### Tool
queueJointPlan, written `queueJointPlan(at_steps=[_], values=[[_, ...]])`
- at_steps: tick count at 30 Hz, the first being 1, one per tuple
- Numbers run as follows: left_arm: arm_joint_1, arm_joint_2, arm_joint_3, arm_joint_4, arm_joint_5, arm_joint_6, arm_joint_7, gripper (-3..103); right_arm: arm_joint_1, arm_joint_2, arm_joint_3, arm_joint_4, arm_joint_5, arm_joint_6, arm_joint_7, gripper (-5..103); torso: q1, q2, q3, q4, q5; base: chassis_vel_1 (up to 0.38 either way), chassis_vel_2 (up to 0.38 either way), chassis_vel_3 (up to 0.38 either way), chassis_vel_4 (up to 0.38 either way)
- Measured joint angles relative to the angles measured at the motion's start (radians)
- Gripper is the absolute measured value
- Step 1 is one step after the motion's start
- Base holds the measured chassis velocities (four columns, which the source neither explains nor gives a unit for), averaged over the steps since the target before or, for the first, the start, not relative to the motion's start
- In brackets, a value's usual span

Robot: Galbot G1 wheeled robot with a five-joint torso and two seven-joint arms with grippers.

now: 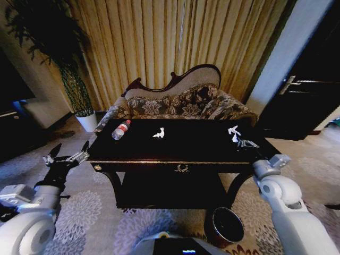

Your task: Move to the front of the table and place the trash on the table into the trash bin.

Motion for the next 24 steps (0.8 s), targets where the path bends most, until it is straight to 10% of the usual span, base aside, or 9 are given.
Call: queueJointPlan(at_steps=[24], values=[[0.001, -0.002, 0.003, 0.000, 0.003, -0.003, 0.001, 100, -0.006, 0.013, 0.001, -0.011, -0.016, 0.000, 0.002, 0, 0.000, 0.000, 0.000, 0.0000, 0.0000, 0.058, -0.058, -0.063, 0.056]])
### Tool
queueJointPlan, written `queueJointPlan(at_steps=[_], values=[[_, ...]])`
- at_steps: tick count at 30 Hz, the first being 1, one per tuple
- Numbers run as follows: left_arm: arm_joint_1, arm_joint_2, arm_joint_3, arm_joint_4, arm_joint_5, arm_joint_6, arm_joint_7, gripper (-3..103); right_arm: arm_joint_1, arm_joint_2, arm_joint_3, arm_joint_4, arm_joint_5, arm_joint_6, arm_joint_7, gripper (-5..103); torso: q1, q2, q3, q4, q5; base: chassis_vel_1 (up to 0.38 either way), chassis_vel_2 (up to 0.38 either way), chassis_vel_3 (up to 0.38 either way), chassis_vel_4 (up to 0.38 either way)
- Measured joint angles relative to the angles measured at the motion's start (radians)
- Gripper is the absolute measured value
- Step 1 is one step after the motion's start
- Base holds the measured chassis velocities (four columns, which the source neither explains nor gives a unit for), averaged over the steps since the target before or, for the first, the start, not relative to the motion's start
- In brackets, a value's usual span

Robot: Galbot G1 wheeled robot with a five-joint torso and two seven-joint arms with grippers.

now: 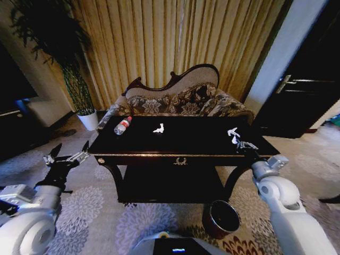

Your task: Move to the front of the table and place the trash on the table into the trash bin.

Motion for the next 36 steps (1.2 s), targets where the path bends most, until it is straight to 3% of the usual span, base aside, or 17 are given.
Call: queueJointPlan(at_steps=[36], values=[[-0.001, -0.004, 0.003, 0.000, 0.003, -0.004, 0.003, 100, -0.023, 0.032, -0.017, -0.066, -0.038, 0.037, -0.021, 0, 0.000, 0.000, 0.000, 0.0000, 0.0000, 0.075, -0.080, -0.082, 0.079]])
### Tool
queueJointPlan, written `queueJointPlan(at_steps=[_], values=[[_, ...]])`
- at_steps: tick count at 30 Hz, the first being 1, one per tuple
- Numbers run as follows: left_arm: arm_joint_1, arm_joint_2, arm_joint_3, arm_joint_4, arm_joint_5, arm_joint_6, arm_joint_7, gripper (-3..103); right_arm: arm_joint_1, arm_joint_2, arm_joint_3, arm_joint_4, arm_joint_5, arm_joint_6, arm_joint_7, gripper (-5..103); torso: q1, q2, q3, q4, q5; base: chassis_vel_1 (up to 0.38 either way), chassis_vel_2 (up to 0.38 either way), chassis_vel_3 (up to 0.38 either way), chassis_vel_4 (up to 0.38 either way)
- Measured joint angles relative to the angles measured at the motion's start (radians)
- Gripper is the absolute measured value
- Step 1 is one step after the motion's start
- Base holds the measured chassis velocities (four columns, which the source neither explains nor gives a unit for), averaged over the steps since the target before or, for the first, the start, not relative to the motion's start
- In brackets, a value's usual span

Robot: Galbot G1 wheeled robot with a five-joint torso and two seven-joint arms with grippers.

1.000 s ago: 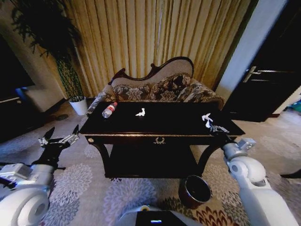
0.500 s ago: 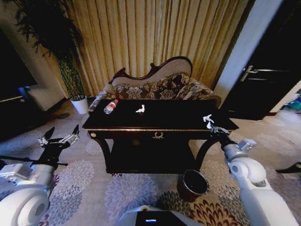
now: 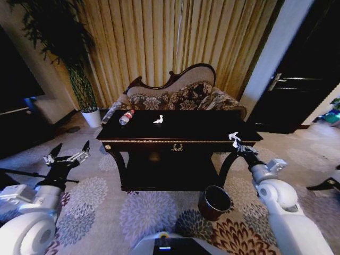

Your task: Move to the front of the table and place the trash on the table into the trash bin.

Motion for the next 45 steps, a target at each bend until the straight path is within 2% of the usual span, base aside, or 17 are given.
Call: queueJointPlan(at_steps=[10, 13, 25, 30, 37, 45], values=[[0.000, -0.003, -0.001, 0.000, 0.000, -0.002, 0.001, 100, -0.010, 0.019, -0.031, -0.159, -0.042, 0.036, -0.038, 0, 0.000, 0.000, 0.000, 0.0000, 0.0001, 0.000, 0.000, 0.000, 0.000], [-0.002, -0.004, 0.006, 0.000, 0.001, -0.002, 0.002, 100, -0.023, 0.033, -0.045, -0.259, -0.089, 0.059, -0.054, 0, 0.000, 0.000, 0.000, -0.0002, 0.0002, 0.000, 0.000, 0.000, 0.000], [-0.002, -0.009, 0.014, 0.000, 0.004, -0.003, 0.007, 100, 0.021, 0.076, -0.082, -0.496, -0.144, 0.102, -0.056, 0, 0.000, 0.000, 0.000, -0.0002, 0.0000, 0.000, 0.000, 0.000, 0.000], [0.001, -0.009, 0.009, 0.000, 0.004, -0.014, 0.011, 100, 0.054, 0.107, -0.099, -0.614, -0.199, 0.102, -0.055, 0, 0.000, 0.000, 0.000, 0.0000, -0.0001, 0.000, 0.000, 0.000, 0.000], [0.003, -0.015, 0.005, 0.000, 0.004, -0.018, 0.016, 100, 0.086, 0.142, -0.110, -0.717, -0.257, 0.102, -0.056, 0, 0.000, 0.000, 0.000, 0.0000, 0.0000, 0.000, 0.000, 0.000, 0.000], [0.004, -0.018, 0.004, 0.000, 0.004, -0.023, 0.024, 100, 0.100, 0.168, -0.111, -0.749, -0.288, 0.113, -0.062, 0, 0.000, 0.000, 0.000, -0.0001, -0.0001, 0.000, 0.000, 0.000, 0.000]])
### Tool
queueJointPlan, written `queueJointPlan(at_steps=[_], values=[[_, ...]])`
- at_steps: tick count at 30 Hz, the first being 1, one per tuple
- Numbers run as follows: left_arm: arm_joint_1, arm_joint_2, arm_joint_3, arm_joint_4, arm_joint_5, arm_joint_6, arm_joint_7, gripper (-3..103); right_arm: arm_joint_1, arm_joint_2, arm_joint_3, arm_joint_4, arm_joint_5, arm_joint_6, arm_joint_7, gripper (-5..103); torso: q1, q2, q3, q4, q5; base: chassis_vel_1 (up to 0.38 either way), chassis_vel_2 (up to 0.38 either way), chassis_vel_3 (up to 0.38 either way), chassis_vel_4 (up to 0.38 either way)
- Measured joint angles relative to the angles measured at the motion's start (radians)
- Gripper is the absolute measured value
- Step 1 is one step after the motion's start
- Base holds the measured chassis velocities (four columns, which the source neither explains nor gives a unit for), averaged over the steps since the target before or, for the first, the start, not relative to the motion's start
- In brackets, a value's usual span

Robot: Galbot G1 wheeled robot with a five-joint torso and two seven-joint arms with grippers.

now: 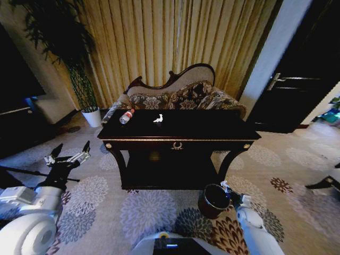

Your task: Move to the front of the table and place the trash on the table into the trash bin.

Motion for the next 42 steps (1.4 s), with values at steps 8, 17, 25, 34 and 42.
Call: queueJointPlan(at_steps=[8, 17, 25, 34, 42], values=[[-0.003, 0.001, 0.000, 0.000, -0.001, 0.000, 0.000, 100, -0.006, 0.018, 0.003, 0.009, -0.030, 0.007, -0.018, 8, 0.000, 0.000, 0.000, 0.0001, 0.0000, 0.000, 0.000, 0.000, 0.000], [-0.005, -0.003, -0.002, 0.000, -0.001, -0.002, 0.001, 100, -0.009, 0.017, 0.006, 0.019, -0.041, 0.007, -0.020, 41, 0.000, 0.000, 0.000, 0.0001, 0.0000, 0.000, 0.000, 0.000, 0.000], [-0.004, -0.003, -0.004, 0.000, -0.002, -0.003, 0.001, 100, -0.014, 0.016, 0.008, 0.022, -0.041, 0.007, -0.020, 68, 0.000, 0.000, 0.000, 0.0000, 0.0000, 0.000, 0.000, 0.000, 0.000], [-0.004, -0.002, -0.003, 0.000, -0.002, -0.003, 0.001, 100, -0.021, 0.017, 0.010, 0.022, -0.043, 0.013, -0.021, 99, 0.000, 0.000, 0.000, 0.0000, 0.0001, 0.000, 0.000, 0.000, 0.000], [-0.005, -0.002, 0.000, 0.000, -0.002, -0.004, 0.002, 100, -0.017, 0.016, 0.010, 0.022, -0.043, 0.014, -0.022, 100, 0.000, 0.000, 0.000, 0.0000, 0.0001, 0.000, 0.000, 0.000, 0.000]])
